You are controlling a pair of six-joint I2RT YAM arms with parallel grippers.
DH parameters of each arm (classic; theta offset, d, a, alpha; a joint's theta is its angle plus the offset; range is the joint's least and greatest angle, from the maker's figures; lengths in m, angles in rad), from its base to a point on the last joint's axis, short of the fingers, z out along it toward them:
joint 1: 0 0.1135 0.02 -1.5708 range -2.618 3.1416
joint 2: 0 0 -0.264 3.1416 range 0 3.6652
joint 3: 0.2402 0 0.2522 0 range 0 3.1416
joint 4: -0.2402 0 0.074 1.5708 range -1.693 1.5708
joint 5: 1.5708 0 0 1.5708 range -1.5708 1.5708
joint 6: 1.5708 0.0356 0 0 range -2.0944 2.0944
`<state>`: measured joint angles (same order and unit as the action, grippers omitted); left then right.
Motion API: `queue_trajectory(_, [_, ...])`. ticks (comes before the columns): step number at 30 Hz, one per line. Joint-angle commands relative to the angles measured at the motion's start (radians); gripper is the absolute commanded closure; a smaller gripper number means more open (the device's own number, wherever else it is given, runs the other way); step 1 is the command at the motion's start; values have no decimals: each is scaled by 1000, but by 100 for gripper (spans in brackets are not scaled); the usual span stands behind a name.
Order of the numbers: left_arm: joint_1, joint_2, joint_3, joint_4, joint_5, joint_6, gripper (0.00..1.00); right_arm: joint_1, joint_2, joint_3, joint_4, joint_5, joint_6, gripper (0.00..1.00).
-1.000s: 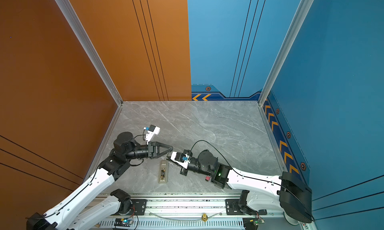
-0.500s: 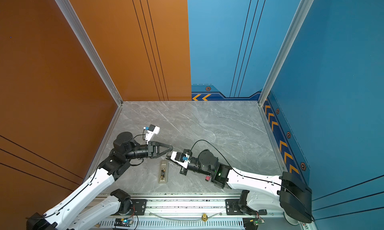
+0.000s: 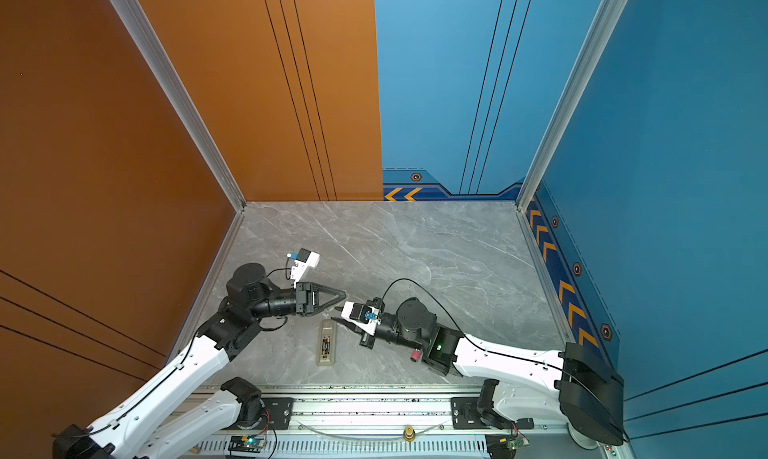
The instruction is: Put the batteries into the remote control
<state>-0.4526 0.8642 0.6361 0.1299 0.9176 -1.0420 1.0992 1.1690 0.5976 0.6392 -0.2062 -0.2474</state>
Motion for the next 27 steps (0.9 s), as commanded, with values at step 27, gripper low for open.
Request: queue_trajectory(27, [-166, 106, 256, -694, -614, 634, 100, 88, -402, -27, -506, 284, 97, 42])
